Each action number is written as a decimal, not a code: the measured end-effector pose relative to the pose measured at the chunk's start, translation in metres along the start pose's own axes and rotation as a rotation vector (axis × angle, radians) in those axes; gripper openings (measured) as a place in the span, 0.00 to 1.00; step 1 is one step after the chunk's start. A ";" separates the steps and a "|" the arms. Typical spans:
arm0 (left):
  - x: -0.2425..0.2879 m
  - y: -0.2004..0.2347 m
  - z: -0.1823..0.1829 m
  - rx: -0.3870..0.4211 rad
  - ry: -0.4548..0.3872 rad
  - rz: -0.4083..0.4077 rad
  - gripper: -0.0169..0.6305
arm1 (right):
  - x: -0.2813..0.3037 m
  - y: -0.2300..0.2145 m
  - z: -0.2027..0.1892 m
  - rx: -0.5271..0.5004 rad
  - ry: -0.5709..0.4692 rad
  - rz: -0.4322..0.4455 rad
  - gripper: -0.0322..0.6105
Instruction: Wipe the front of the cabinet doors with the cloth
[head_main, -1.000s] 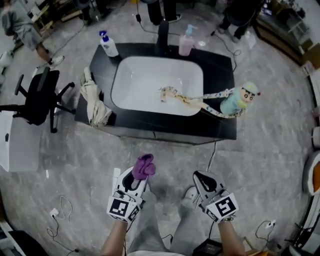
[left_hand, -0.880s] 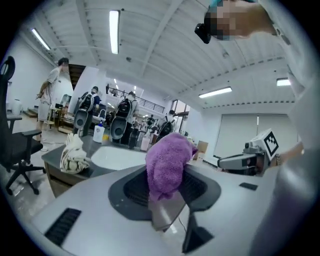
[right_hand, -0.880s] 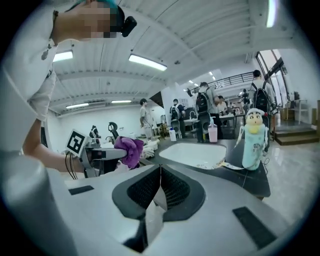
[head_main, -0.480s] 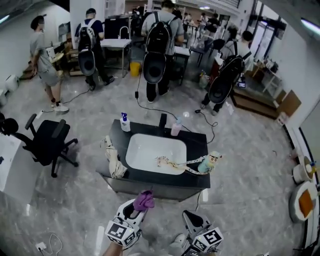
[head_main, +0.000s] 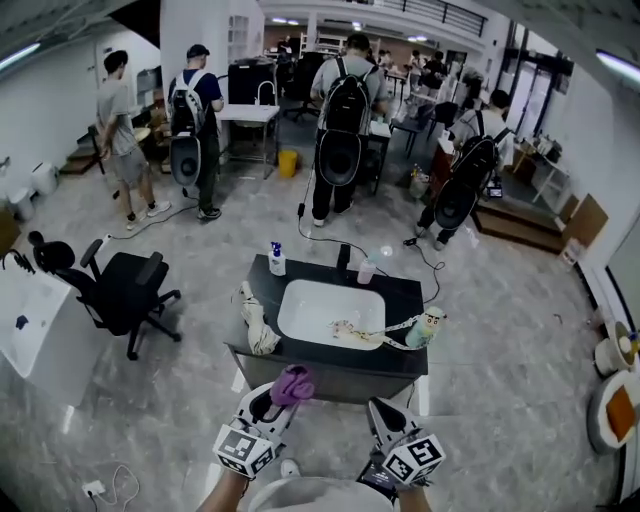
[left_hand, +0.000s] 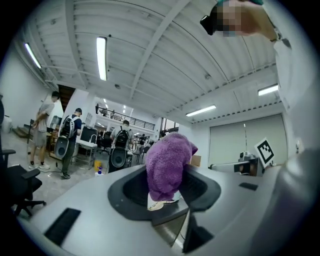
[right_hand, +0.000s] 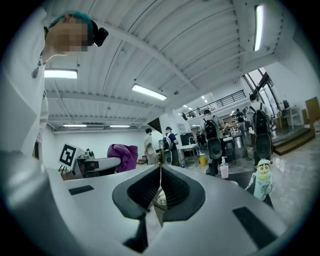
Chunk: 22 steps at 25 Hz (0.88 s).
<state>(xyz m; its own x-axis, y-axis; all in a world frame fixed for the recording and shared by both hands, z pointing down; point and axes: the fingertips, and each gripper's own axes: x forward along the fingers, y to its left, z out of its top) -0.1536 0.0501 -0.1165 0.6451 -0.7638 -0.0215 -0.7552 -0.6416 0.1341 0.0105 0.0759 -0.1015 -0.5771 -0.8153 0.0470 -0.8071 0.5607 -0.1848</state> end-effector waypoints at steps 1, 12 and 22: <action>-0.008 -0.006 0.002 0.004 -0.003 0.015 0.25 | 0.000 0.006 0.003 -0.010 -0.007 0.025 0.09; -0.040 -0.102 0.002 -0.010 0.009 0.151 0.25 | -0.062 0.023 0.015 -0.061 0.004 0.195 0.09; -0.056 -0.143 -0.004 0.005 0.030 0.167 0.26 | -0.089 0.039 -0.008 -0.112 0.041 0.215 0.09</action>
<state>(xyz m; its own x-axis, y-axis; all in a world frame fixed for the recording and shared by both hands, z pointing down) -0.0810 0.1849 -0.1306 0.5140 -0.8572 0.0298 -0.8525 -0.5067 0.1286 0.0299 0.1715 -0.1054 -0.7398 -0.6703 0.0586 -0.6727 0.7350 -0.0849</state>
